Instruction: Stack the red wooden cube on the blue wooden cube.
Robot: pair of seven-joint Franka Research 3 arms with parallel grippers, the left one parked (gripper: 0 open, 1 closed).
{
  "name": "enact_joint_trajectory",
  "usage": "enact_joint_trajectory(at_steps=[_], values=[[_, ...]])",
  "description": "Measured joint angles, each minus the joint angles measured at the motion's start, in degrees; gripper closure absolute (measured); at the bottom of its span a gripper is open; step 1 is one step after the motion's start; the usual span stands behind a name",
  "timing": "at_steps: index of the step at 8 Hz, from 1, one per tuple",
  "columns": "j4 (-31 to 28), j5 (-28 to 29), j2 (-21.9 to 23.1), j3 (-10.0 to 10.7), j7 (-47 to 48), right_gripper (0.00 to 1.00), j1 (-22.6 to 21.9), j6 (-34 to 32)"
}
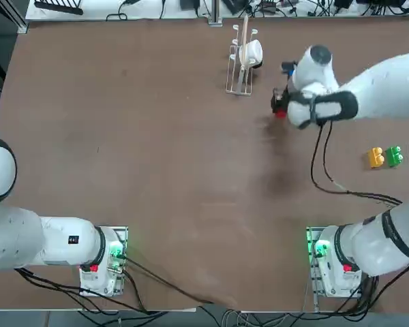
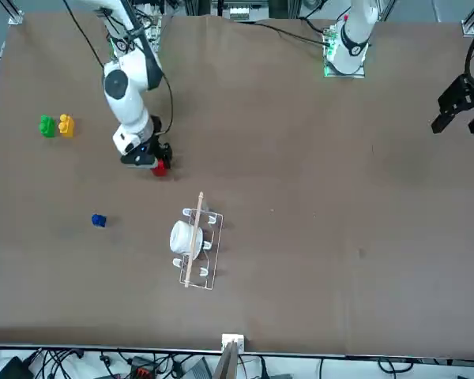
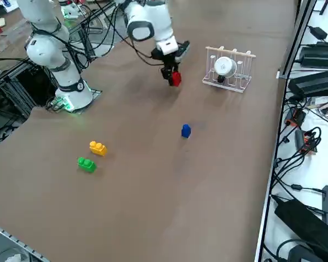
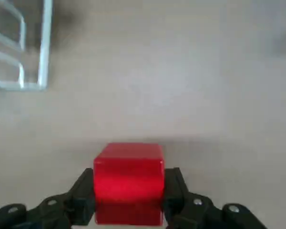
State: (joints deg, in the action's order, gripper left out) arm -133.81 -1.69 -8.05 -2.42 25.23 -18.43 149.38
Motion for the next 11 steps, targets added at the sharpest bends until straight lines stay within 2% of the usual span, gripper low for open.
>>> enact_joint_trajectory(at_steps=[3,5,8,11], values=[[16.2,-0.1,-1.5,0.3,-12.1,0.3,7.9,-15.4],[22.7,-0.1,-5.1,0.4,-20.3,0.3,12.2,-19.2],[28.6,-0.1,-11.2,0.5,-33.0,0.3,18.9,-20.5],[30.2,0.0,-15.8,0.5,-39.3,0.3,22.4,-20.6]])
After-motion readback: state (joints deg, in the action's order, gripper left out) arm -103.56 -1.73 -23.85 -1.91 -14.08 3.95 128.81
